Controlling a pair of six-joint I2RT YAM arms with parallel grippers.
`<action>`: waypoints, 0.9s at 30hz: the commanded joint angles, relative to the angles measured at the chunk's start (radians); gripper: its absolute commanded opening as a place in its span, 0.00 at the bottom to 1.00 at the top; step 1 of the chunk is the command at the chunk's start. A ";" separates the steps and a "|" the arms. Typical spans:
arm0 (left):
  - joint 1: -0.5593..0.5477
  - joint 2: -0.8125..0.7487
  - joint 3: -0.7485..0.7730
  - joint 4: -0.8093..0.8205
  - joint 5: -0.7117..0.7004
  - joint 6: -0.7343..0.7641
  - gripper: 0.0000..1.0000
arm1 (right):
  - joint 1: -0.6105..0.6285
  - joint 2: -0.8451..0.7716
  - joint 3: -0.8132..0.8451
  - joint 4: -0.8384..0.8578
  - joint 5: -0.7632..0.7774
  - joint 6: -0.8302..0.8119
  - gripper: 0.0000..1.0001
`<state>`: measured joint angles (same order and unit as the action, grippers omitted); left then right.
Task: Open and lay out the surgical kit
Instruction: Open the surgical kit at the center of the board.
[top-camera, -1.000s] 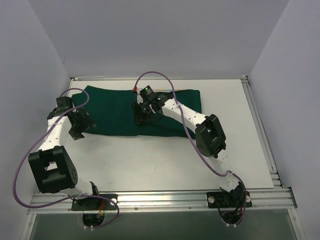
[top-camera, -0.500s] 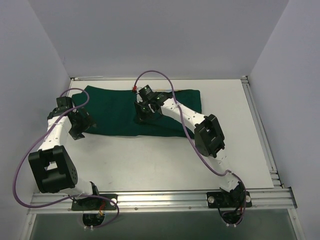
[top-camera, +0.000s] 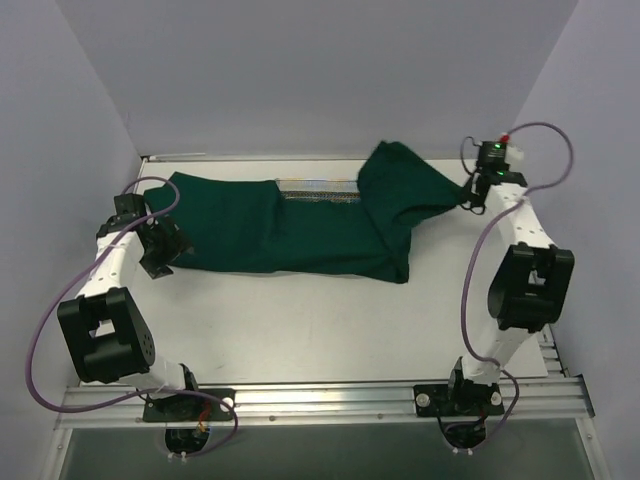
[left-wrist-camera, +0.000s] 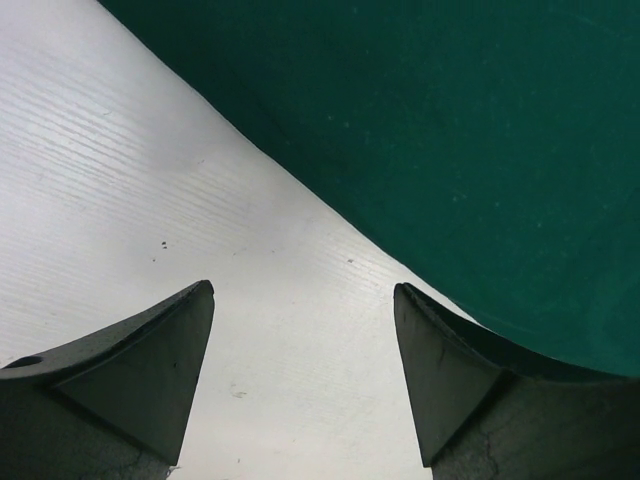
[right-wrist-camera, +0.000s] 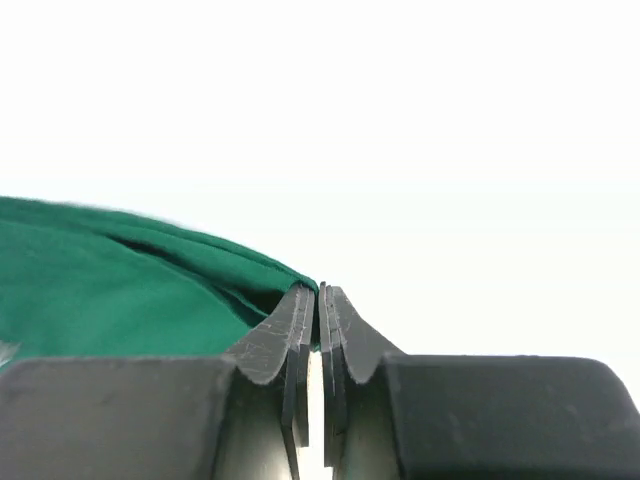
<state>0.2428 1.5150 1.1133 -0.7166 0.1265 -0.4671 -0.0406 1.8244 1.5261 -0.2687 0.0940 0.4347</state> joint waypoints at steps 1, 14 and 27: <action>0.000 -0.001 0.016 0.072 0.019 -0.033 0.81 | -0.085 -0.149 -0.136 -0.085 0.226 0.024 0.00; -0.007 0.207 0.126 0.166 0.100 -0.090 0.72 | 0.034 0.073 0.094 -0.138 0.185 -0.022 0.80; 0.010 0.513 0.260 0.053 0.093 -0.109 0.47 | 0.123 0.300 0.086 -0.076 -0.160 -0.050 0.78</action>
<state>0.2424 1.9820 1.3491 -0.6121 0.2634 -0.5491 0.0502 2.0998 1.5829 -0.3305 0.0151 0.3851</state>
